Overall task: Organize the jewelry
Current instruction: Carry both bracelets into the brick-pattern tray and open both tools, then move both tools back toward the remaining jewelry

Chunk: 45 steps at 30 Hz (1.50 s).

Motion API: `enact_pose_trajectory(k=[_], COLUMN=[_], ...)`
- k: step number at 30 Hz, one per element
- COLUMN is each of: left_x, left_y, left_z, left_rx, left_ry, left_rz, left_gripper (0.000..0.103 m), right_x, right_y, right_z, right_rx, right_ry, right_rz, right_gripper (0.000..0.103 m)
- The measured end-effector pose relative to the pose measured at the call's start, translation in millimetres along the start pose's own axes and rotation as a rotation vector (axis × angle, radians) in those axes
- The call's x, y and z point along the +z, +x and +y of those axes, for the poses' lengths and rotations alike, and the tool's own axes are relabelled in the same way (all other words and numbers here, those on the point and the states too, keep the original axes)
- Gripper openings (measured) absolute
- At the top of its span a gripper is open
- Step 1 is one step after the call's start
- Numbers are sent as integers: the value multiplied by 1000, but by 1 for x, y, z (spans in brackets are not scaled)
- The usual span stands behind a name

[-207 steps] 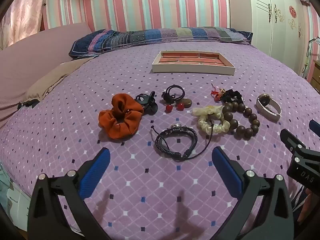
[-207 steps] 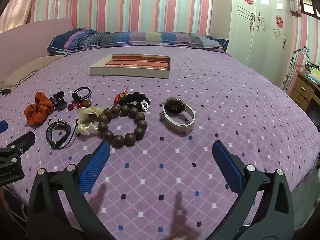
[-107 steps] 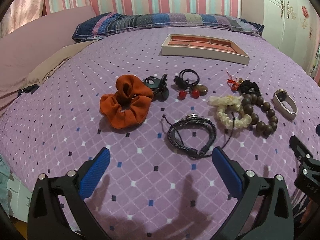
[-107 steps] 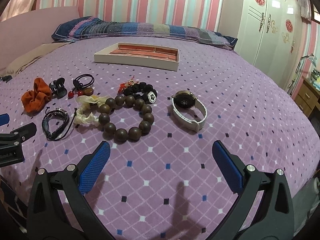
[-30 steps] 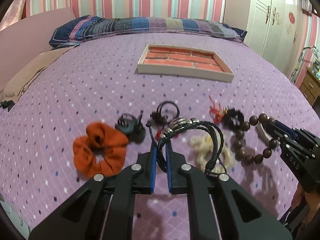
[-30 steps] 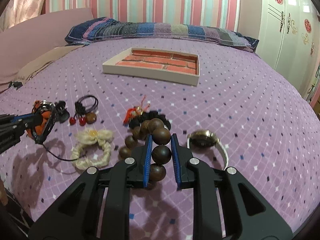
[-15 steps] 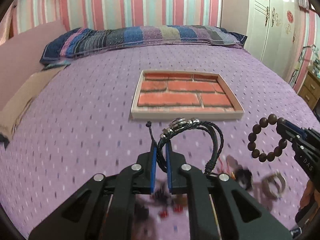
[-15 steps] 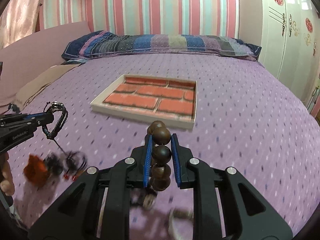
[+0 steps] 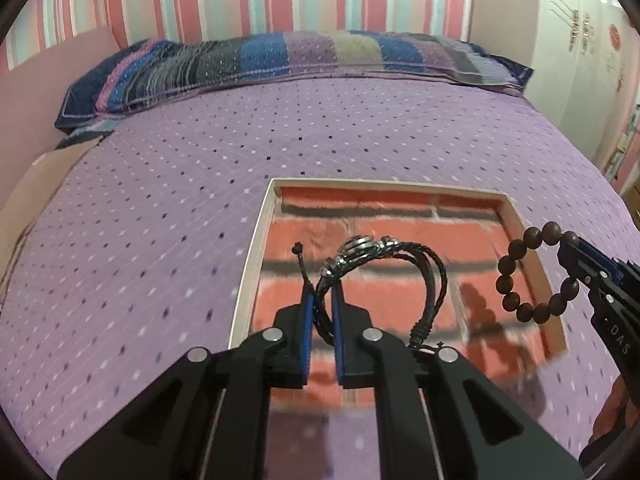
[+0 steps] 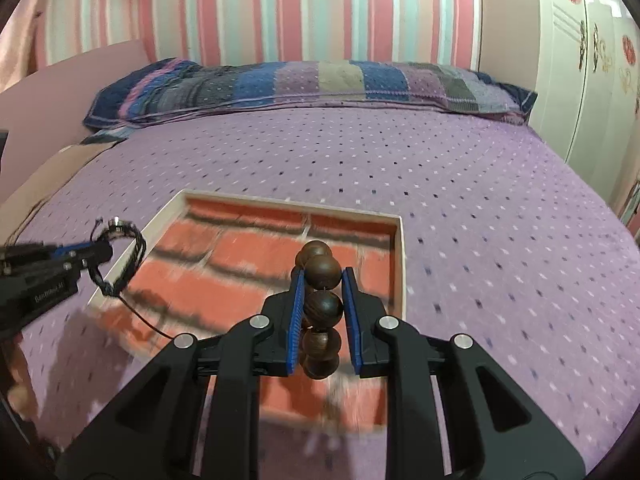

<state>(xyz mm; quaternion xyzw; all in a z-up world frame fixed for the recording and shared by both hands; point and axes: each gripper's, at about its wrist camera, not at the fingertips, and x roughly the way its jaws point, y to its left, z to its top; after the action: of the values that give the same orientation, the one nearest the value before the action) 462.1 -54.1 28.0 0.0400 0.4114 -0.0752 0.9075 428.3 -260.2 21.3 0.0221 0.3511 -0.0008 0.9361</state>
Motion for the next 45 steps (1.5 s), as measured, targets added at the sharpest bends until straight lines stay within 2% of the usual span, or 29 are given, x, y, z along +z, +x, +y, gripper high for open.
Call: enact_pose_trajectory(k=[4,7,11,14,17,25,26,28,30,32,34,37,38,40,43,45], left_x=[23,33,43,40,42,49,48,46,44,43,42,38,36,30,14,2], left_y=[50,81,109,131,139,146,145,142,137,124,103,63,50,20,-28,-54], left_z=[3,3,1,-2,1,-5,-4,-6,-8,-11,-15,-11,-8,-1,13,20], left_rx=[14,42,28,49,47,57,44,39,34,32,28,16,12,1,-17,-28], left_ry=[-34,-34,-34,-24,-46,-8,-7,-4,5,28,59,80,84,92,100,101], left_rz=[51,93,141,196,211,212,207,207,209,179,138,96,80,44,-7,-11], left_gripper=[9,9,9,10,10,11,11,15,26,48,52,54,58,72,84,85], right_x=[20,30,30,25,16,15,15,15,17,20,23,22,20,11,-3,-16], right_y=[45,74,100,112,126,139,139,138,134,123,99,58,47,15,-16,-37], right_z=[-7,-14,-18,-18,-23,-17,-17,-18,-19,-22,-24,-26,-25,-29,-36,-42], right_rx=[-31,-85,-141,-180,-165,-187,-186,-186,-162,-141,-120,-129,-137,-159,-155,-146], right_ry=[48,85,101,88,112,80,77,65,79,103,123,96,83,52,42,46], right_rz=[37,86,183,237,297,331,331,317,303,278,227,143,122,76,58,60], right_gripper=[20,20,20,20,20,20,27,41,48,57,63,80,88,95,98,98])
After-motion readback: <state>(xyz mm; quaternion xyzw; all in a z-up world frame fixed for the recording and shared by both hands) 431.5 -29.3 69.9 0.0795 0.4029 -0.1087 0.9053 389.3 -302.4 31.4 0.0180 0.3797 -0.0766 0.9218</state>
